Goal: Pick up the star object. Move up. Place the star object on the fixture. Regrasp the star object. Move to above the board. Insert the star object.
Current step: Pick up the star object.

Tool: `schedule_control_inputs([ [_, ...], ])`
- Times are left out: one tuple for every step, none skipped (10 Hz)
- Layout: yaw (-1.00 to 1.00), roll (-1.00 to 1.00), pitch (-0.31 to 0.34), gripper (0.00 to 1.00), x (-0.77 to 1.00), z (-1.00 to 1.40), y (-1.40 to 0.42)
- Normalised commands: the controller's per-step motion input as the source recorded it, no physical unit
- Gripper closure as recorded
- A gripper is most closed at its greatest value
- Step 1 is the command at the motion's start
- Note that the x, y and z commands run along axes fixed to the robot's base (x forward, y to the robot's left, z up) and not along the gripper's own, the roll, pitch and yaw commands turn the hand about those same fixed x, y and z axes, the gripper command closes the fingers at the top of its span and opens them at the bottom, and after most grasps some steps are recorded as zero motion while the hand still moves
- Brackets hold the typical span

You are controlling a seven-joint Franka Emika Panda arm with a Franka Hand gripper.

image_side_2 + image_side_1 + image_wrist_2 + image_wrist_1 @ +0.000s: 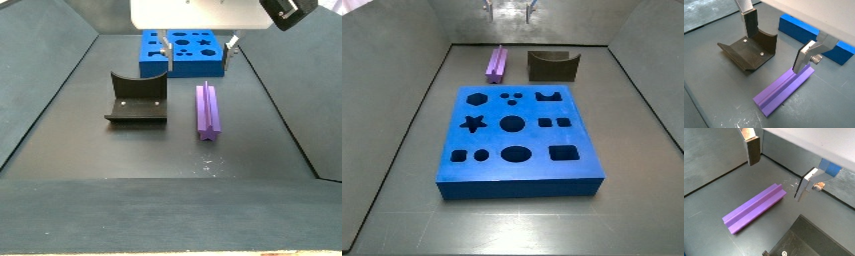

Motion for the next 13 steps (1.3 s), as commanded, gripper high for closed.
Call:
schedule_control_inputs([
  [-0.1,0.0,-0.42,0.0,-0.03,-0.85,0.0],
  [-0.21,0.15,-0.109,0.0,0.06,-1.0,-0.3],
  [-0.25,0.13,-0.066,0.0,0.19,-1.0,-0.29],
  [-0.25,0.07,-0.057,0.0,0.31,-1.0,-0.39],
  [-0.11,0.06,-0.046,0.0,0.32,-1.0,-0.34],
  [0.0,0.02,-0.029,0.0,0.27,-1.0,-0.27],
  [0.06,0.05,-0.003,0.0,0.0,-1.0,0.0],
  [0.03,0.11,-0.229,0.0,-0.12,-0.4,0.0],
  [0.0,0.0,0.0,0.0,0.0,-0.03,0.12],
  [-0.15,0.0,-0.377,0.0,-0.61,-0.86,0.33],
  [-0.17,0.0,-0.363,0.0,-0.97,-0.89,0.47],
  [-0.21,0.15,-0.44,0.0,-0.85,-0.53,0.16],
  [0.0,0.0,0.0,0.0,0.0,-0.05,-0.02],
])
